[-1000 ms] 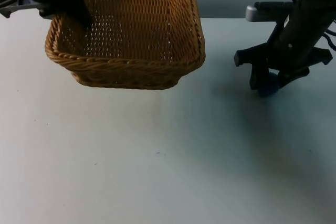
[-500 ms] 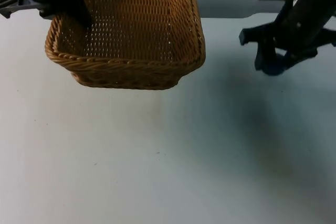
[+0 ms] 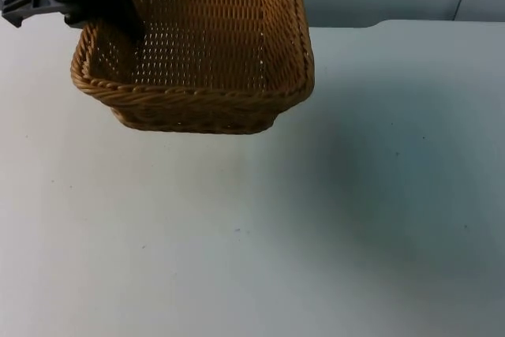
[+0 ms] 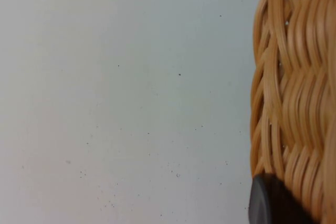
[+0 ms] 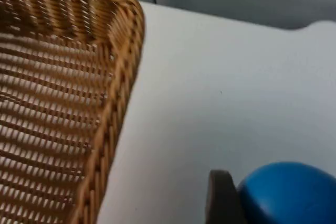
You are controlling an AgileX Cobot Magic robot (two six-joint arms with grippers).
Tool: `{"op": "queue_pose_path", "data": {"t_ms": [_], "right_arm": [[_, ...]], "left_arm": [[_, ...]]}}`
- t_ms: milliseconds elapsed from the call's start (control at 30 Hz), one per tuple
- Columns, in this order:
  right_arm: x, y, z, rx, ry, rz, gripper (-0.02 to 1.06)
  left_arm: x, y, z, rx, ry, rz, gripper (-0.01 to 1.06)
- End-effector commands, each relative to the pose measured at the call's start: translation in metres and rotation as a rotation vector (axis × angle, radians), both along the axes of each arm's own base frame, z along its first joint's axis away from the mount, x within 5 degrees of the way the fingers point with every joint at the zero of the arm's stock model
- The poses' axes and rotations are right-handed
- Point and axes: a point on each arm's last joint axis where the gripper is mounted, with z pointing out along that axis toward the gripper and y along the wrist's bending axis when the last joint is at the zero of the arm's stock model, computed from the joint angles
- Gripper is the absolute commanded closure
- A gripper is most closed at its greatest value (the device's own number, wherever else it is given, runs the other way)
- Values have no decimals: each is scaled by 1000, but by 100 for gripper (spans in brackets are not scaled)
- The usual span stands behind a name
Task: Pick up the basket with the left hand and place the ball into the basket with the right hand.
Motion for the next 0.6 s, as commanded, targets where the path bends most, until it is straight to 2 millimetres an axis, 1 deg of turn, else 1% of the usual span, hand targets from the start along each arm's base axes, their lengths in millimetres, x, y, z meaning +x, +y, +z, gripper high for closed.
{"op": "queue_pose_path", "data": {"t_ms": [0, 33, 67, 133, 167, 300, 333, 367, 467, 500, 533, 567], "right_arm": [[-16, 8, 23, -19, -87, 49, 105], [-20, 14, 28, -36, -126, 67, 105], [-21, 19, 30, -58, -152, 83, 105], [-21, 30, 29, -66, -188, 123, 105], [-21, 30, 29, -66, -188, 123, 105], [-13, 58, 22, -6, -298, 215, 105], [-13, 58, 22, -6, -298, 215, 105], [-9, 65, 19, 15, -331, 234, 105], [0, 83, 1, 37, -349, 274, 105], [0, 83, 1, 37, -349, 274, 105], [5, 92, -15, 30, -328, 291, 105], [9, 96, -25, 28, -311, 295, 105]], "left_arm": [[-1, -2, 5, -22, -17, 2, 105], [-1, -2, 5, -21, -18, 1, 105], [-1, -2, 6, -23, -17, 3, 105], [-1, -2, 6, -22, -18, 1, 105], [-1, -2, 6, -22, -18, 1, 105], [-1, -2, 6, -24, -17, 2, 105], [-1, -2, 6, -24, -17, 2, 105], [-1, -2, 6, -23, -18, 0, 105], [-1, -2, 6, -23, -20, -3, 105], [-1, -2, 6, -23, -20, -3, 105], [-1, -2, 6, -23, -20, -3, 105], [-1, -2, 6, -21, -22, -4, 105]]}}
